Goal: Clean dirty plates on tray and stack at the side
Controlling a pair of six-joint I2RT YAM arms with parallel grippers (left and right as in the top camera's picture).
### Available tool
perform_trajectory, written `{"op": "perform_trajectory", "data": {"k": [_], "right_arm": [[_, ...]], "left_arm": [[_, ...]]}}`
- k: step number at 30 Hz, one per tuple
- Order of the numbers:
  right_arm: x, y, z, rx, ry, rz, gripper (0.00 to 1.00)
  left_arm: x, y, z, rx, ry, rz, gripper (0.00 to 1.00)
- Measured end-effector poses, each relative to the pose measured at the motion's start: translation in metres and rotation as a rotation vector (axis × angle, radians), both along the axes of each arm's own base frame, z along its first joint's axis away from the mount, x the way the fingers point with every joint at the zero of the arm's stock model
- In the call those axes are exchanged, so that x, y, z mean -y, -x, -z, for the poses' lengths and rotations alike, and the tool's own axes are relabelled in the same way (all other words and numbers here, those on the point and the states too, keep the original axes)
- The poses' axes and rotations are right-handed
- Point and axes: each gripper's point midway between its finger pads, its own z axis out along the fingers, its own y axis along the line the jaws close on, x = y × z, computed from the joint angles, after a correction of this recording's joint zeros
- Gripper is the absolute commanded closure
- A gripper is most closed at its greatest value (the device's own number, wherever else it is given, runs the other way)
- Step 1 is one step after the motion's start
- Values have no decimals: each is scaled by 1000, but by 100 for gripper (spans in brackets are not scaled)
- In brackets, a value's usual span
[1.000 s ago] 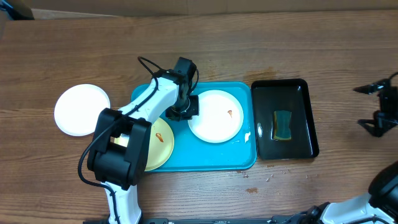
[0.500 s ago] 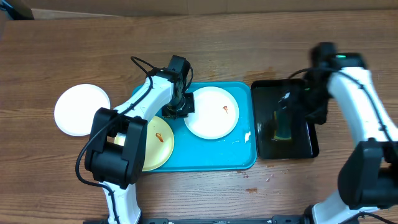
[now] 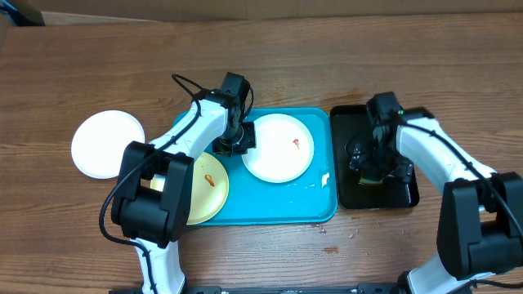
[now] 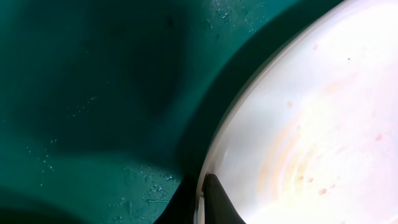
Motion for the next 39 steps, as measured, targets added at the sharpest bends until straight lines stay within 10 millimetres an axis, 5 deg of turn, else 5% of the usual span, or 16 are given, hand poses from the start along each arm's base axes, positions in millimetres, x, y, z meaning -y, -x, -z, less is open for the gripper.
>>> {"op": "perform_trajectory", "data": {"k": [5,8,10,12,15,20,26,29,31,32,33,34,39], "right_arm": [[0,-3,12,38,-4,3,92],[0,-1,12,31,-3,6,96],[-1,3,12,16,-8,1,85],[-2,6,12,-1,-19,-20,43],[-5,11,12,-26,-39,-77,5],[-9,-1,11,22,-52,-127,2],[-11,-26,9,122,-51,-148,33],[-11,-30,8,138,-48,-152,96],[-11,-30,8,137,-48,-150,96],[-11,-30,9,137,-49,-148,79],[-11,-31,9,139,-49,-144,33],[-11,-31,9,139,-48,-143,8],[-9,-20,9,92,-45,-154,4]], "left_arm": [[0,0,0,0,0,0,96],[0,0,0,0,0,0,95],[0,0,0,0,0,0,93],[0,0,0,0,-1,1,91],[-1,0,0,1,-4,0,90],[-2,0,0,1,-9,0,89],[-2,0,0,2,-9,0,89],[-2,0,1,1,-9,1,89],[-2,0,1,2,-9,3,89],[-2,0,1,2,-10,3,89],[-2,0,1,2,-10,3,88],[-2,0,1,1,-10,3,88],[-2,0,1,2,-12,3,87]]}}
